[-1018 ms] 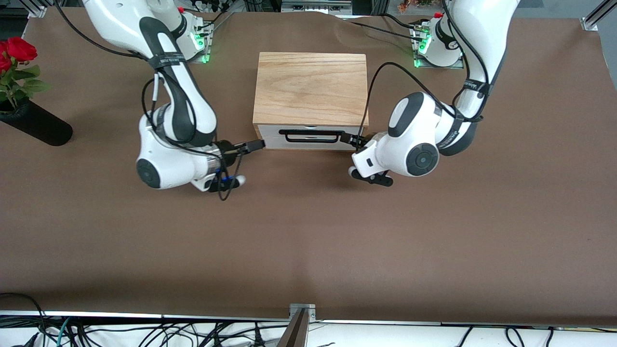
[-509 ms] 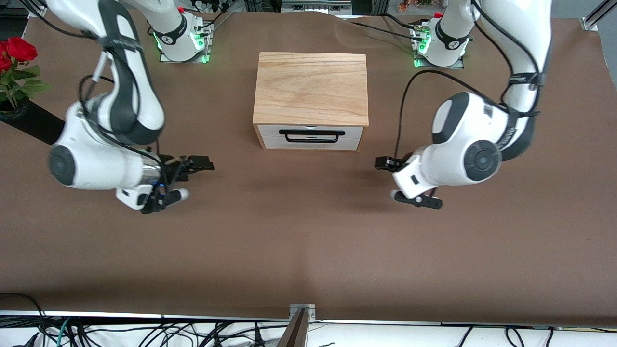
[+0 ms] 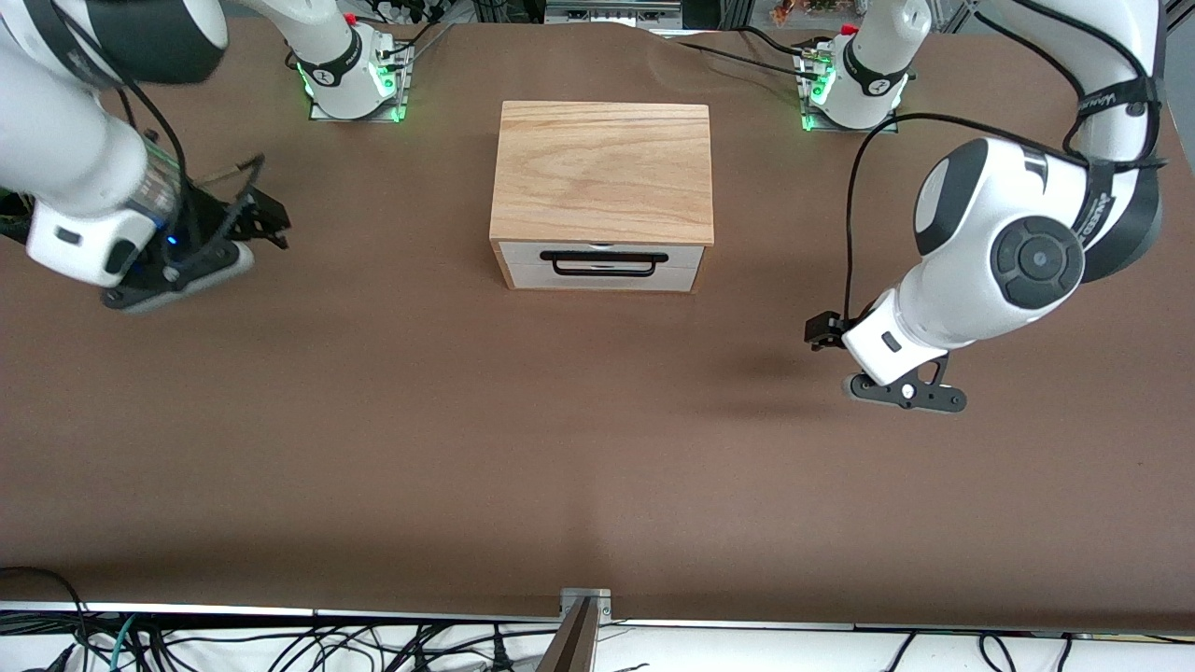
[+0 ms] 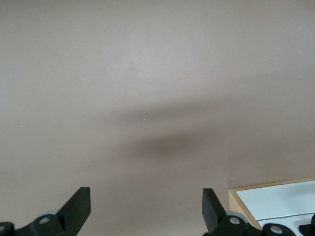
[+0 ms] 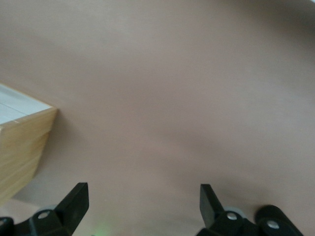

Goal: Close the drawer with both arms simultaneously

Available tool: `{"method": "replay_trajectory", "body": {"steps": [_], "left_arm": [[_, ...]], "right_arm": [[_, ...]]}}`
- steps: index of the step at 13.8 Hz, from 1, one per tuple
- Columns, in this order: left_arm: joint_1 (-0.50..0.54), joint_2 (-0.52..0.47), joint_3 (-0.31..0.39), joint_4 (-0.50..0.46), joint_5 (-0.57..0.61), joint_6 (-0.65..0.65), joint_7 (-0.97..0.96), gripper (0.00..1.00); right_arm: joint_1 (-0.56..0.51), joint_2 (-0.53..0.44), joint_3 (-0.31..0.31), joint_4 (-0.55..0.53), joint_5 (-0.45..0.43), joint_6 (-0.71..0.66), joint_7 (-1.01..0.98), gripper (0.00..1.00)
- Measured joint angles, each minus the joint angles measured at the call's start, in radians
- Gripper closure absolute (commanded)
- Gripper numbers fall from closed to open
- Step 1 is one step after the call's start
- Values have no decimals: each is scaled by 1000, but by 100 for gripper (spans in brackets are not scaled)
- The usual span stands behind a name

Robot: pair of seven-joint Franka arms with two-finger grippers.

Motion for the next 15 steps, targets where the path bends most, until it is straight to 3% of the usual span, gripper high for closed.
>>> {"method": "replay_trajectory", "body": {"steps": [6,9,15], "left_arm": [[2,-106,1,2,11,-93,-15,0],[32,-154,5,3,12,-158,0,0],[133,-265,1,-35,12,-219,103,0]], "right_arm": [[-210,-75,92,-38,-8,-5,-43,0],[-241,-138,96,-72,-8,-29,23,0],[-243,-134,105,-83,-9,-25,49,0]]}}
